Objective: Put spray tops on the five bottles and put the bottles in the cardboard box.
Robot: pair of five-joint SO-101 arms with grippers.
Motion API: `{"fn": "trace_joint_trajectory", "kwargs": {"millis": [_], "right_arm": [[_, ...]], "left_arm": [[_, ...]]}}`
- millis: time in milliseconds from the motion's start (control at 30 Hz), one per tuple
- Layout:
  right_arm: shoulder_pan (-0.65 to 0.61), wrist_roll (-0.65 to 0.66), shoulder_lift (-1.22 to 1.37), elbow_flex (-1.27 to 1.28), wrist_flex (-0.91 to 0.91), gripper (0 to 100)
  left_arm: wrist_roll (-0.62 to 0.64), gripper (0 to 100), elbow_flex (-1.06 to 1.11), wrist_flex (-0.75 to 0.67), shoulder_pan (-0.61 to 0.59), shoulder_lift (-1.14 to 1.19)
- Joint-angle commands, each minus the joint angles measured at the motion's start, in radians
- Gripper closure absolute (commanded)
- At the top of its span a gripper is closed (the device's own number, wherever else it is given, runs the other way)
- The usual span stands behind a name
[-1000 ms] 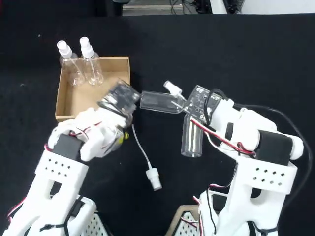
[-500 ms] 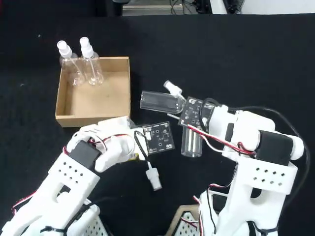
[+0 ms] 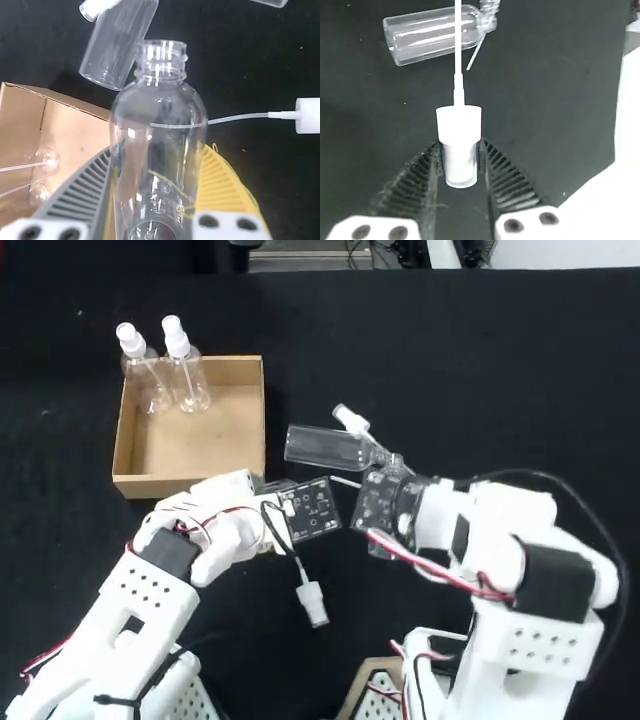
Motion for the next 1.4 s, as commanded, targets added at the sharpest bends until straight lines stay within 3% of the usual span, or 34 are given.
{"fn": "trace_joint_trajectory", "kwargs": {"millis": [0, 867, 1367], "right_arm": [[-0.025, -0.012, -0.01, 0.059, 0.031, 98.8], [-0.028, -0.011, -0.016, 0.076, 0.029, 98.8], [-0.044, -0.011, -0.015, 0.076, 0.029, 98.8]], "left_arm": [[-0.002, 97, -0.019, -0.021, 0.012, -0.011], [-0.002, 97, 0.03, -0.026, 0.019, -0.012], [0.049, 97, 0.03, -0.086, 0.11, -0.011]]}}
